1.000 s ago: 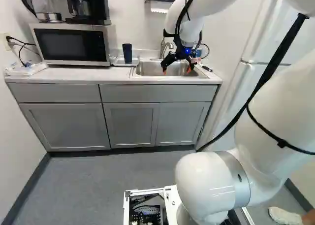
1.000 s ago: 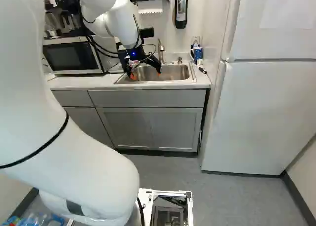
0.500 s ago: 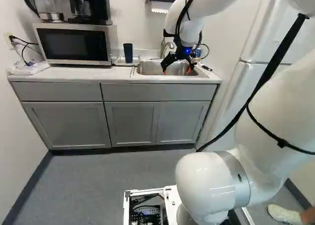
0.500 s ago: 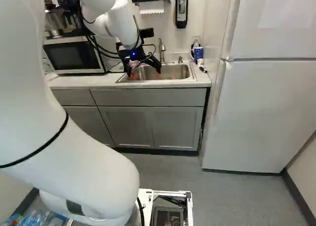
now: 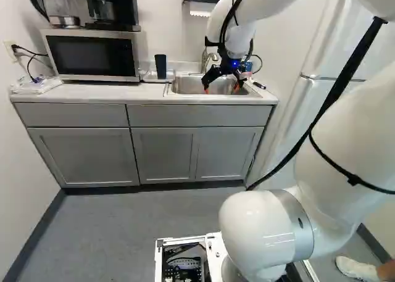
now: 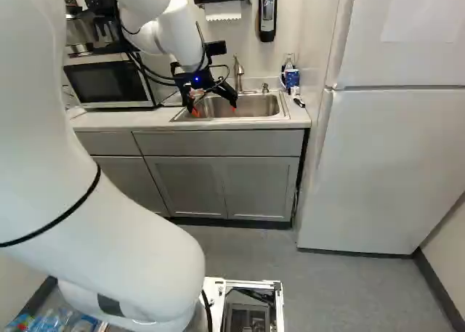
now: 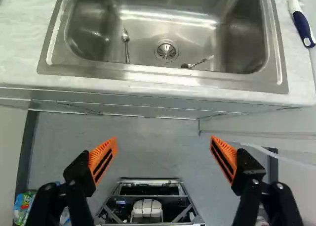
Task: Rinse the cup and place it in the tray
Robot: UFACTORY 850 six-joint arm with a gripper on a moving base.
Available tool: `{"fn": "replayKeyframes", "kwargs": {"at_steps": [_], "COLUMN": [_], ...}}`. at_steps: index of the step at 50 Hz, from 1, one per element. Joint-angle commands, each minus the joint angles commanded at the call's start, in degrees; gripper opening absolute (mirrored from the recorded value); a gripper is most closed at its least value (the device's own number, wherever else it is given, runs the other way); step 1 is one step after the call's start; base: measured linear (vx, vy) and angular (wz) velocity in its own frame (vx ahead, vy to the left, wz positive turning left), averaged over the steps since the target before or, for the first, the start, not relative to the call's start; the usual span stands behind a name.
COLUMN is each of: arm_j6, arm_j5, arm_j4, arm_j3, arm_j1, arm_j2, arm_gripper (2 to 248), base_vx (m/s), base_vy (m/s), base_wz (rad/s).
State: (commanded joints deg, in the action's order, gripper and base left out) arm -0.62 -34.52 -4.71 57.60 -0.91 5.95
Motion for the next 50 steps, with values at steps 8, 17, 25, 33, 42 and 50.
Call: {"fn": "replayKeyframes", "kwargs": {"at_steps": [8,17,25,33,42,50], "arm_j6": [0.00,0.00,0.01,0.01,0.02,0.04], "arm_j5": [0.00,0.14,0.70,1.66,3.24,5.07], "arm_j4": [0.00,0.01,0.04,0.09,0.18,0.28], "arm_j3": [0.00,-0.09,-0.44,-1.04,-2.01,-3.16], "arm_j1": [0.00,0.00,0.01,0.02,0.03,0.05], "arm_j2": [0.00,0.02,0.08,0.20,0.38,0.60], "arm_gripper": [247,247,247,247,247,247], "base_vx": [0.000,0.000,0.000,0.000,0.000,0.000], "base_vy": [0.000,0.000,0.000,0.000,0.000,0.000], "base_wz": [0.000,0.000,0.000,0.000,0.000,0.000]}}
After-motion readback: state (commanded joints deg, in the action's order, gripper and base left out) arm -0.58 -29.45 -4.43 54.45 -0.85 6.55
